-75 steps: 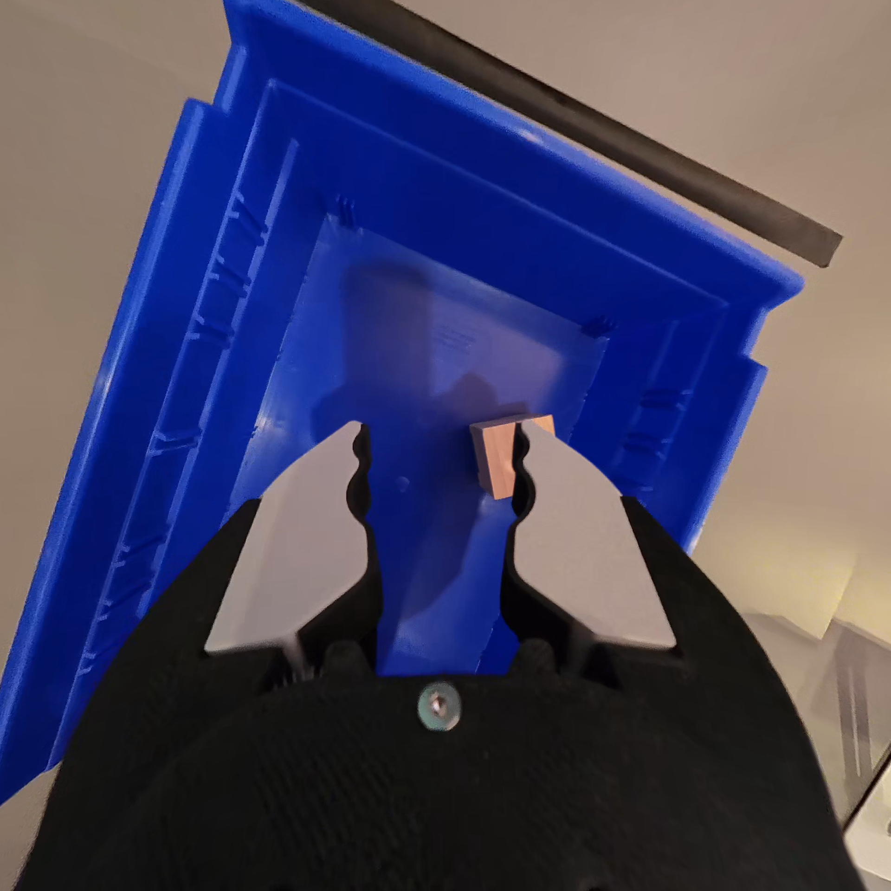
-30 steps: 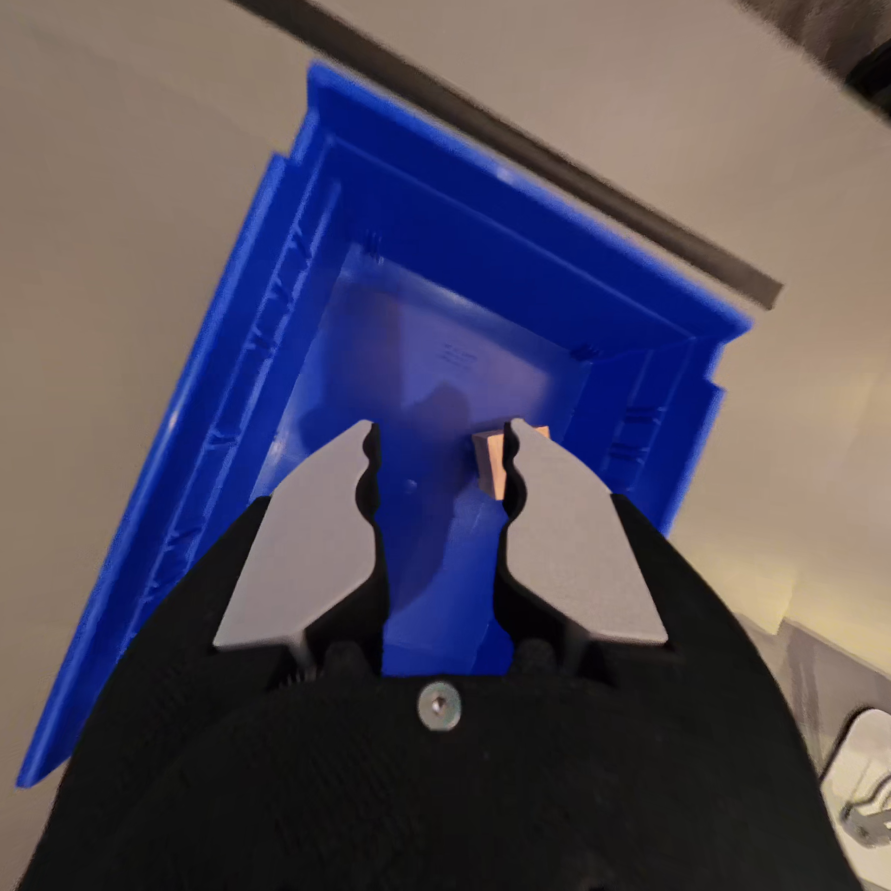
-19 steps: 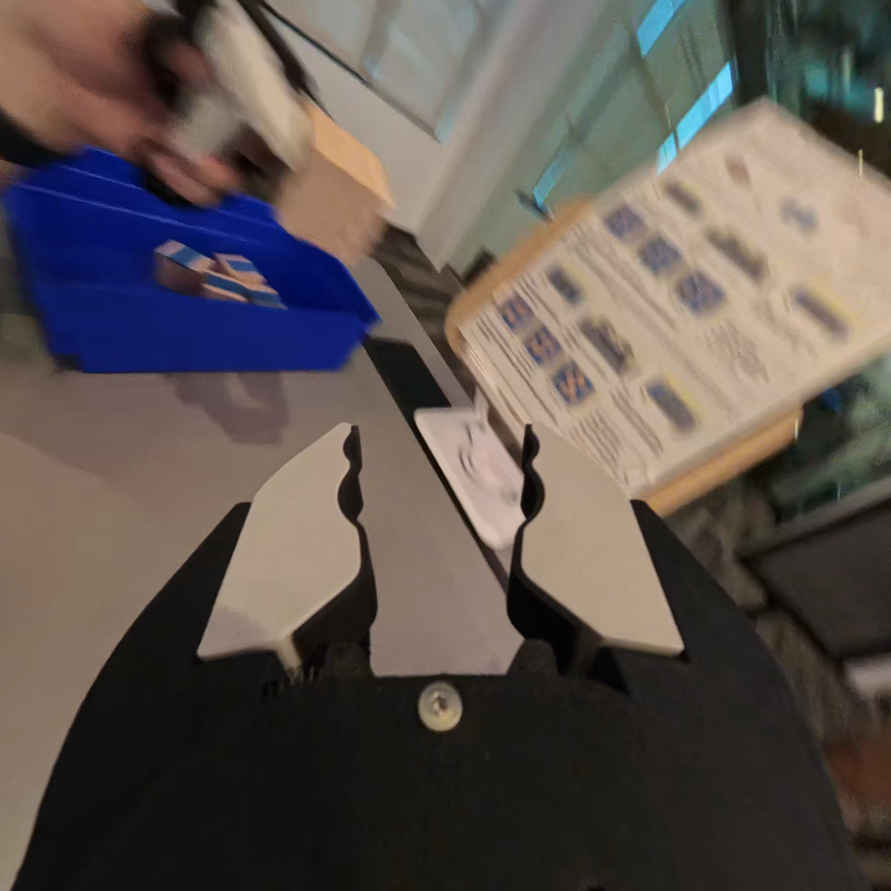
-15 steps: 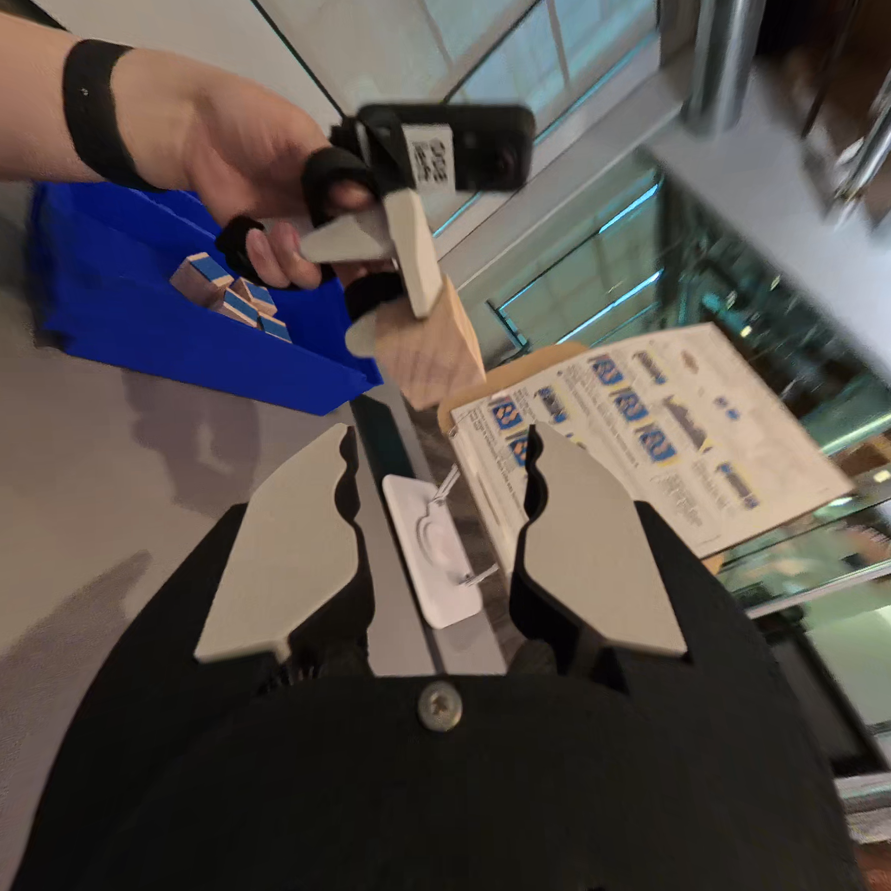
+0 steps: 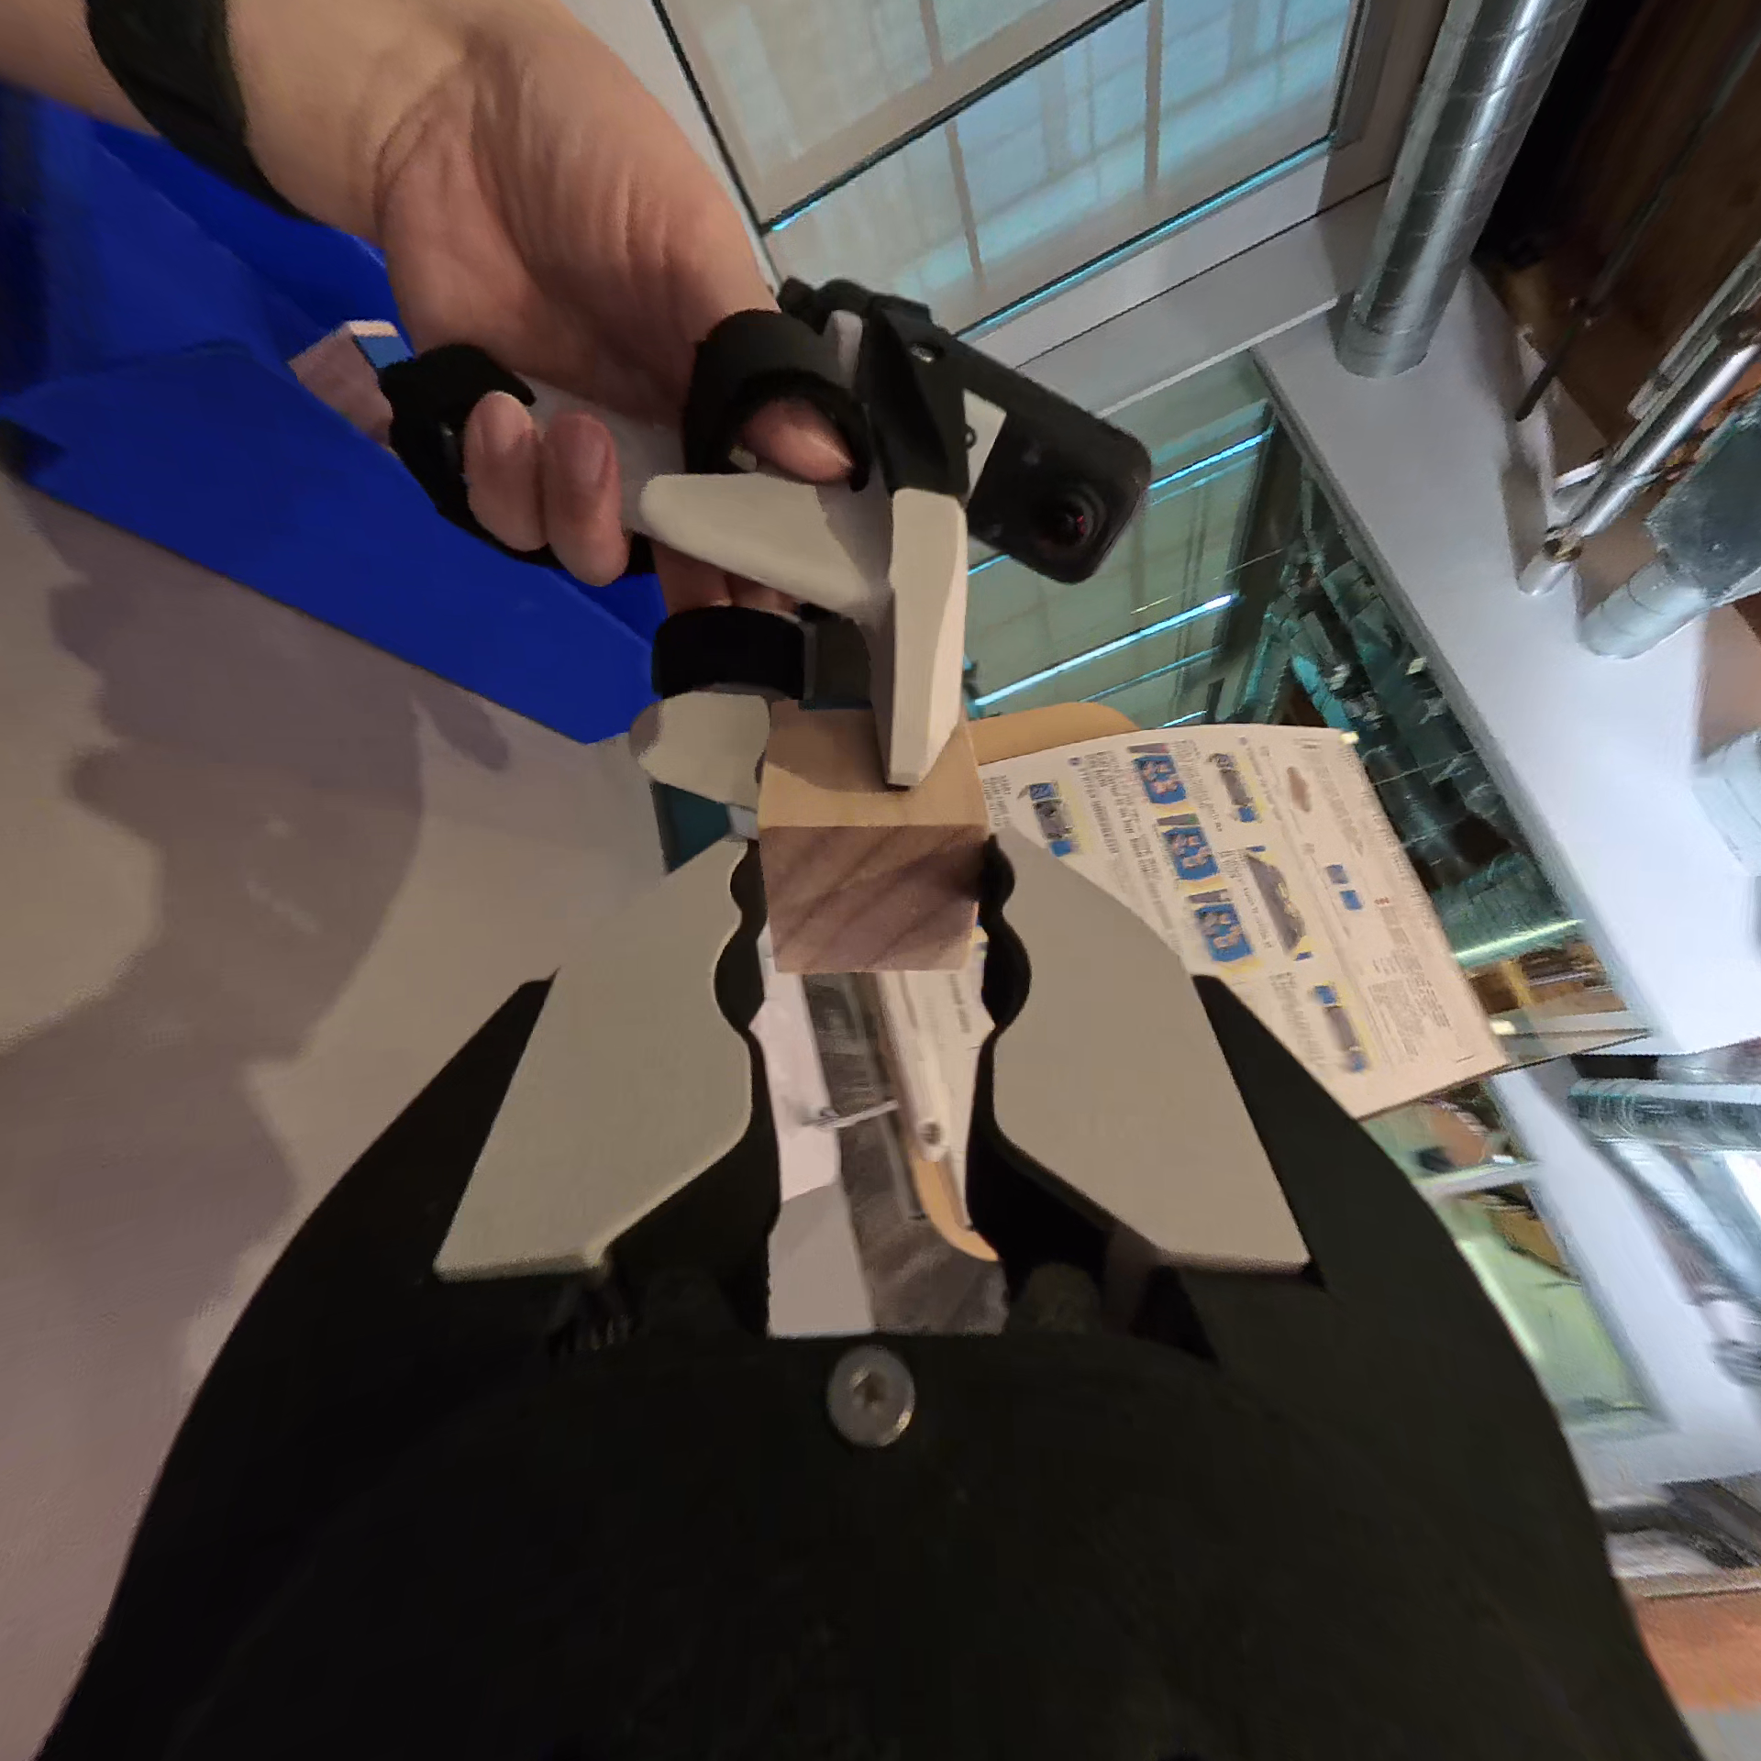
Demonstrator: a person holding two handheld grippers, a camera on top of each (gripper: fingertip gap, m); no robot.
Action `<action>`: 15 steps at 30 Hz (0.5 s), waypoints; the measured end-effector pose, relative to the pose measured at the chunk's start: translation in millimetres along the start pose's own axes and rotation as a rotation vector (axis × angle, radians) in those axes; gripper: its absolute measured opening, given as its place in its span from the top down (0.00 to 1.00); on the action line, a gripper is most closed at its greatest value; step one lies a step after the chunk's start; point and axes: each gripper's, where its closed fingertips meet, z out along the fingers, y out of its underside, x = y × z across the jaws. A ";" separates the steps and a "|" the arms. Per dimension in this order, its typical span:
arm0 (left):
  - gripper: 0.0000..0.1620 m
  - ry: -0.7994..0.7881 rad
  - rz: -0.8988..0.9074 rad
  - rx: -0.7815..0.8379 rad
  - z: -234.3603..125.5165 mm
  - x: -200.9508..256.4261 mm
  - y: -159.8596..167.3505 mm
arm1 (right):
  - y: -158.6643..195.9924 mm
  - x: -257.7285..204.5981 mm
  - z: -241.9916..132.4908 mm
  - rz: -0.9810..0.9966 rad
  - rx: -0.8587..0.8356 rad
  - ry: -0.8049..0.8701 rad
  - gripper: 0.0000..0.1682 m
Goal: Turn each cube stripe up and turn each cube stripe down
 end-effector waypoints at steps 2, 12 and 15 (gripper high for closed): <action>0.70 -0.007 0.016 0.002 -2.3 1.8 -2.3 | -2.1 -0.6 -2.9 0.103 0.028 -0.071 0.74; 0.66 -0.256 0.254 -0.005 -37.5 2.7 -16.3 | 189.2 53.3 -119.6 1.196 -0.673 -0.184 0.74; 0.68 -0.261 0.247 -0.027 -37.1 3.9 -12.6 | 258.5 4.6 -148.8 1.458 -0.970 -0.230 0.74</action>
